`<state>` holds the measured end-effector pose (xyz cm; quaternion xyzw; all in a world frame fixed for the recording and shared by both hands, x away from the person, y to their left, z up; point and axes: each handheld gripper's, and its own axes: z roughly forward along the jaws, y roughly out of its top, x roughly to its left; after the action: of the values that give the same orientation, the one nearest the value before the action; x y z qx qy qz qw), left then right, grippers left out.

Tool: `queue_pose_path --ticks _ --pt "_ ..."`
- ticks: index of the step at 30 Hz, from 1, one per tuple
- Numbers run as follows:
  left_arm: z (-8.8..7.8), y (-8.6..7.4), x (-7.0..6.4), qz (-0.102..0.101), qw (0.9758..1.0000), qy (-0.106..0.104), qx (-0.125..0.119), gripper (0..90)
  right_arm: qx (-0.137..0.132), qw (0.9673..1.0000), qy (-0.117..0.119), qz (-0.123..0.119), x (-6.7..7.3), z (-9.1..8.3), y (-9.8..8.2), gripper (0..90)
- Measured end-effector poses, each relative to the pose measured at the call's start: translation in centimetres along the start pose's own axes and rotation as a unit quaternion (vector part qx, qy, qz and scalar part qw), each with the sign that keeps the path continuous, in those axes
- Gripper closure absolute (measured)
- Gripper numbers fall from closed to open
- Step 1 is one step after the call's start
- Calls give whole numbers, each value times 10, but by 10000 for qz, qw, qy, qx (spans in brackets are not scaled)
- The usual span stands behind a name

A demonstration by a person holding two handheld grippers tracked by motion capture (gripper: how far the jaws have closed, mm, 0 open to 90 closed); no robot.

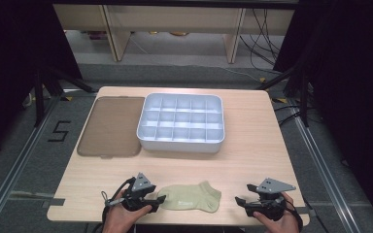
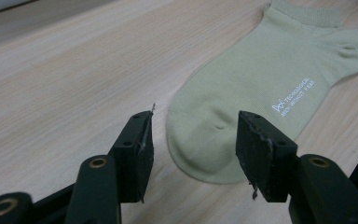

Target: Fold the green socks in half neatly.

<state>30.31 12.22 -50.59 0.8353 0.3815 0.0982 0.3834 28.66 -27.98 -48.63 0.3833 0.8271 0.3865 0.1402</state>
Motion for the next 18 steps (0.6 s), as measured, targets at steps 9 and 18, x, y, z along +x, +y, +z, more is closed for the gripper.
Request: queue_pose_path --ticks 9,18 --pt "10 -1 -3 133 9997 158 130 544 55 9998 201 -24 -1 1 0 332" --pt "10 -4 -3 -7 9999 -94 -44 773 -39 9999 95 -60 2 1 1 330"
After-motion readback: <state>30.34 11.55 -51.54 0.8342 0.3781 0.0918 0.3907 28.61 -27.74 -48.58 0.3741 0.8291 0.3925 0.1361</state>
